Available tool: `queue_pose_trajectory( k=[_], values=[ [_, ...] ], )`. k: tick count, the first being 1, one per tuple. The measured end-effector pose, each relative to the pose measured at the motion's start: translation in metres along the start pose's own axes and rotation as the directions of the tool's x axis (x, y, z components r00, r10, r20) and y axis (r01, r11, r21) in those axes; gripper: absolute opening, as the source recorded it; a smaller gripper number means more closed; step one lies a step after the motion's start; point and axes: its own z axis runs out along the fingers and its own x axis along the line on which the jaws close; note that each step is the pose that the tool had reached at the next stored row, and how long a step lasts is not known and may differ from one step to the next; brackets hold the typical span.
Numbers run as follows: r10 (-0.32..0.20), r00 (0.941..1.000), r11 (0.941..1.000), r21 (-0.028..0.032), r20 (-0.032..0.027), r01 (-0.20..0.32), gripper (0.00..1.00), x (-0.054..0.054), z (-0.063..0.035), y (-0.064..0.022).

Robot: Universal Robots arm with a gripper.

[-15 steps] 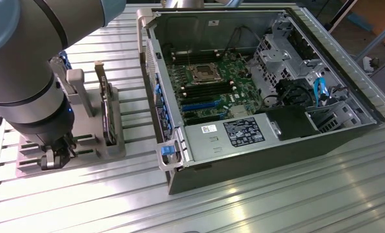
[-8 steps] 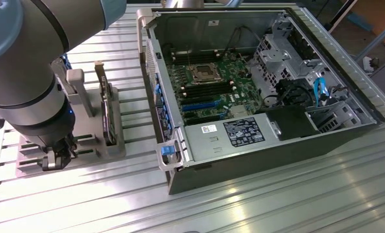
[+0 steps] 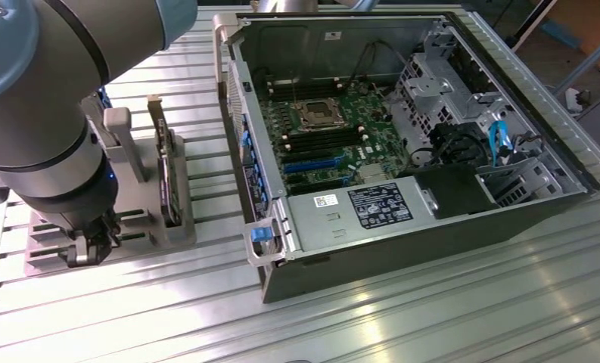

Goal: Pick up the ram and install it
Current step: 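Pick up the ram and move it above insertion slot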

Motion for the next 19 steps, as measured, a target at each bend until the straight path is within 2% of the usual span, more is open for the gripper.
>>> queue_pose_trajectory(
  k=[19],
  values=[
    [0.0,1.0,1.0,0.0001,0.0001,0.0,0.24,-0.0012,0.0028,0.0]
  ],
)
